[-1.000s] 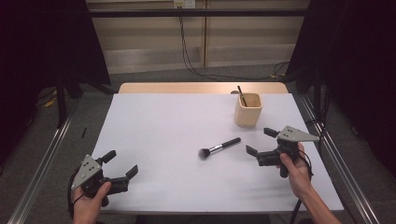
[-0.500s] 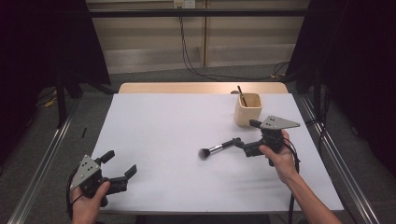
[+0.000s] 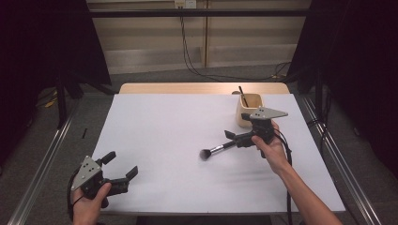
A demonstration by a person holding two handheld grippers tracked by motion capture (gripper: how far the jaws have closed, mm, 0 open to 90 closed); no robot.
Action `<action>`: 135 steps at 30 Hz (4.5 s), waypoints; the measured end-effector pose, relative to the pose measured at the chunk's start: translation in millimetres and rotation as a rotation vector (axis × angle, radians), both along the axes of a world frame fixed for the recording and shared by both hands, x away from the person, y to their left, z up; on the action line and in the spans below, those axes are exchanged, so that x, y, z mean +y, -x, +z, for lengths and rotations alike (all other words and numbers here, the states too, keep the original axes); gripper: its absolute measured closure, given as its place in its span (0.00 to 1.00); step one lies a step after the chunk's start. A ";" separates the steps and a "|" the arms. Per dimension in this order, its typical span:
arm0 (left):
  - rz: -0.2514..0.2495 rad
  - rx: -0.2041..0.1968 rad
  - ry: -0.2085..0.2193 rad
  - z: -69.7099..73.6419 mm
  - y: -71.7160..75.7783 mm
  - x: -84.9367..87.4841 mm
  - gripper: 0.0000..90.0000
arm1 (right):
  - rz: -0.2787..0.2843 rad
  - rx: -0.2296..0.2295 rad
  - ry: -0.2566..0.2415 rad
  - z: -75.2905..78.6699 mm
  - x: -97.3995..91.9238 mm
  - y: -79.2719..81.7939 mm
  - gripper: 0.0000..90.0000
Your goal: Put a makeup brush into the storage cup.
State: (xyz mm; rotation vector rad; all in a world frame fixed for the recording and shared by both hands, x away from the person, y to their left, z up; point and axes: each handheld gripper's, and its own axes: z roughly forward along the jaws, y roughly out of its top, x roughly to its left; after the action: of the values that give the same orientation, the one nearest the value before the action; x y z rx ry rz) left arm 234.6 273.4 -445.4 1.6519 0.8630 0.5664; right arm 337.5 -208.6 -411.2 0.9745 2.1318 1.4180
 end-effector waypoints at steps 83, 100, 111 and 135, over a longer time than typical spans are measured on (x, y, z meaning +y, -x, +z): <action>0.008 0.004 -0.045 -0.9 -1.0 2.9 0.03 | 0.557 0.420 0.745 -35.9 76.7 -52.4 0.37; 0.002 0.003 -0.055 -0.7 -0.6 1.9 0.03 | 0.618 0.456 0.822 -40.3 90.6 -54.8 0.66; 0.003 0.011 -0.049 -0.9 -1.0 1.8 0.03 | 0.615 0.462 0.826 -39.9 91.9 -54.6 0.79; 0.007 0.007 -0.059 -1.0 -1.1 2.5 0.03 | 0.520 0.438 0.735 -25.3 81.3 -55.6 0.80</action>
State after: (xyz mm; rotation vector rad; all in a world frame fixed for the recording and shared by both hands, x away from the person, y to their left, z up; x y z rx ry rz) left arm 235.7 275.9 -446.4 1.7052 0.8650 0.5963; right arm 393.1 -127.3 -436.5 0.4730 3.0455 0.4769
